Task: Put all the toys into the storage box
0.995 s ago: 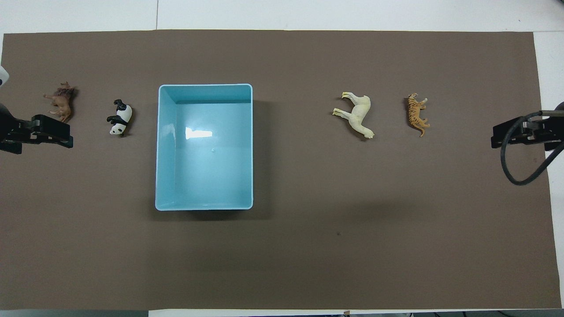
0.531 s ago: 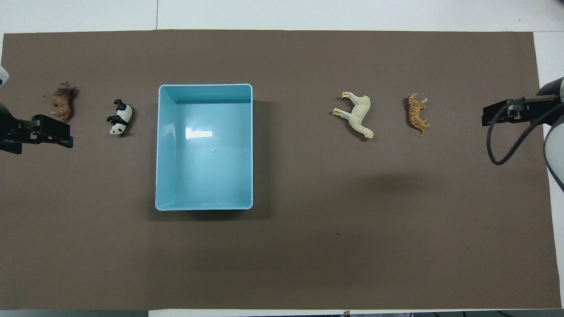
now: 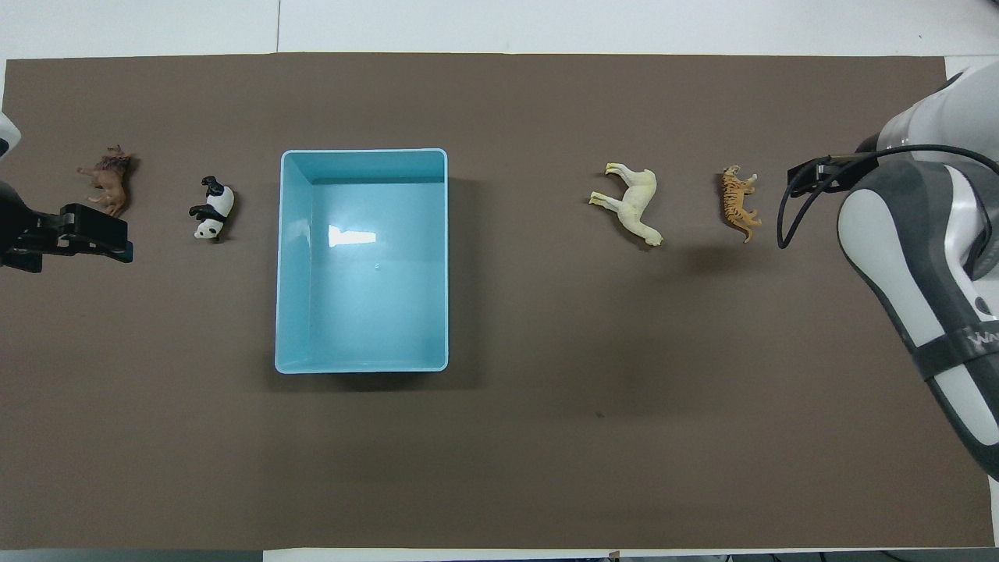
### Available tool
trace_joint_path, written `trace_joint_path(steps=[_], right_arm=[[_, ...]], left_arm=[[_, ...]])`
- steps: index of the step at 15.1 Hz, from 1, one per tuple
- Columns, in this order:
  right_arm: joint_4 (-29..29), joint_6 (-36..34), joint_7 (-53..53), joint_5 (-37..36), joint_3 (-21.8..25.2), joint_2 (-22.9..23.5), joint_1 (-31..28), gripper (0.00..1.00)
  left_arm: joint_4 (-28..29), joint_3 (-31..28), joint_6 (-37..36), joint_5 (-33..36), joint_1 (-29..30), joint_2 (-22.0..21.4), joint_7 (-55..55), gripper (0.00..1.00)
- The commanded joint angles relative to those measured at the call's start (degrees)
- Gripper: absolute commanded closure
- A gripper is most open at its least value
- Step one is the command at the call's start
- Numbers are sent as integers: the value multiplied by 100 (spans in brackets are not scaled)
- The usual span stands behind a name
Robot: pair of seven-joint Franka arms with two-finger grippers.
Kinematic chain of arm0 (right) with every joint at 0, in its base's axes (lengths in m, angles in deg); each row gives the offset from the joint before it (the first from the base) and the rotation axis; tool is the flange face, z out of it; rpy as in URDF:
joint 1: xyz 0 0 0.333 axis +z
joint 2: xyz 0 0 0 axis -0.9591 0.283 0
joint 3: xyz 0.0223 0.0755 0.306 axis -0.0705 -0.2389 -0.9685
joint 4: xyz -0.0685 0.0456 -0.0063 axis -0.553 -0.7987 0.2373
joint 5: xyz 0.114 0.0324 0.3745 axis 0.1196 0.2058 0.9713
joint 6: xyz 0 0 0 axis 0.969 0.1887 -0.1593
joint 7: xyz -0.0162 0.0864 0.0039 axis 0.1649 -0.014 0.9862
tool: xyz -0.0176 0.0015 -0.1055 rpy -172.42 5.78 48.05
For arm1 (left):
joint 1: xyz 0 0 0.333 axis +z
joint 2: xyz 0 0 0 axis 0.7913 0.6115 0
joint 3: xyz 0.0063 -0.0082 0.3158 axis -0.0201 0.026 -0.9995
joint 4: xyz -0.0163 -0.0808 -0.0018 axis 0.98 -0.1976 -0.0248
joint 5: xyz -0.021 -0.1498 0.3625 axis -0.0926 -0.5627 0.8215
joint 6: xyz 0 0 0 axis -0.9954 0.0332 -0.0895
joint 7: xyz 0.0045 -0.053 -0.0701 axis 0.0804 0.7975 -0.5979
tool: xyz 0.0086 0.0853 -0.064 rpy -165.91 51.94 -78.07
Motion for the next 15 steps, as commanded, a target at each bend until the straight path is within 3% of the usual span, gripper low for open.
trace_joint_path(steps=[1, 2, 5, 10, 15], right_arm=[[154, 261, -87, 88, -20, 109, 161, 0], [154, 357, -87, 106, -28, 232, 179, 0], [136, 823, -96, 386, -28, 689, 328, 0], [232, 1263, -87, 457, -28, 980, 329, 0], [250, 1455, -148, 536, -28, 1146, 276, 0]], left_arm=[[220, -31, -22, -35, 71, -215, 3, 0], [421, -57, 109, -9, 80, -302, -15, 0], [897, -49, 1671, 9, 334, -207, 19, 0], [853, -40, 2973, 18, 642, 899, 98, 0], [1186, -40, 4361, 18, 563, 1629, 160, 0]])
